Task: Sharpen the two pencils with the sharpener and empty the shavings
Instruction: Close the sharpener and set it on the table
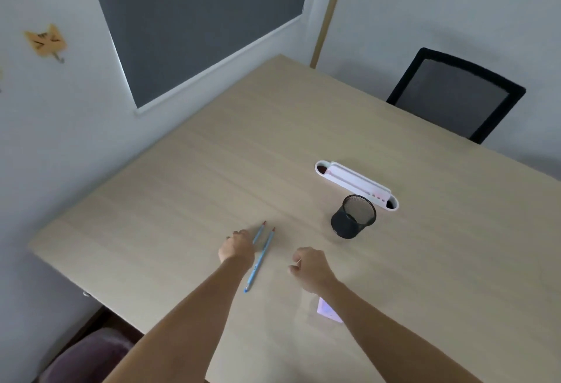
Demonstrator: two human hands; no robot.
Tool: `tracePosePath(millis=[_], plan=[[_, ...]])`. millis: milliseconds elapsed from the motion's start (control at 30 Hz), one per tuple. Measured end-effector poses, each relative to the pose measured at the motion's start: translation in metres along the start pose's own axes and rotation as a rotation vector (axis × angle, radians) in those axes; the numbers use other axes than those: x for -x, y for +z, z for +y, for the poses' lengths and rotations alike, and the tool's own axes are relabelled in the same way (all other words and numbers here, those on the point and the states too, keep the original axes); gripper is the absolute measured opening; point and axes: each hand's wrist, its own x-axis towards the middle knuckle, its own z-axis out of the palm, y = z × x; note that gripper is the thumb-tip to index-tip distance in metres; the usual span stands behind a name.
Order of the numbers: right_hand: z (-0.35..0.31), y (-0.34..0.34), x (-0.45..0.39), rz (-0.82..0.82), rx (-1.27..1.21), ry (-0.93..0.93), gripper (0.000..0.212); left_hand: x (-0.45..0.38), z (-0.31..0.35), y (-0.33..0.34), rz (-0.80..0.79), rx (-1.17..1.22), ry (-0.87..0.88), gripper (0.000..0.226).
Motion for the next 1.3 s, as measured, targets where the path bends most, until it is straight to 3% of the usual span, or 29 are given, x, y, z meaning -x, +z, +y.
tracePosePath(millis=[300, 400, 567, 667, 933, 1033, 1300], plan=[[-0.036, 0.037, -0.057, 0.005, -0.129, 0.171, 0.047, -0.015, -0.015, -0.005, -0.008, 0.116, -0.005, 0.026], [-0.041, 0.044, -0.064, 0.02, -0.085, 0.167, 0.037, -0.019, -0.019, -0.02, 0.057, 0.216, 0.059, 0.011], [-0.034, 0.023, -0.065, -0.041, -0.206, 0.123, 0.01, -0.023, 0.009, -0.057, 0.198, 0.325, 0.172, 0.012], [-0.014, -0.018, -0.059, 0.102, -0.4, 0.111, 0.027, -0.027, 0.047, -0.081, 0.243, 0.4, 0.257, 0.012], [0.077, -0.154, -0.049, 0.804, -0.547, 0.143, 0.024, -0.034, 0.182, -0.094, 0.152, 0.698, 0.503, 0.008], [0.103, -0.162, -0.053, 0.866, -0.507, 0.171, 0.017, -0.035, 0.218, -0.073, 0.163, 0.664, 0.574, 0.009], [0.122, -0.125, -0.08, 0.683, -0.248, 0.219, 0.019, -0.04, 0.24, -0.006, 0.119, 0.282, 0.461, 0.012]])
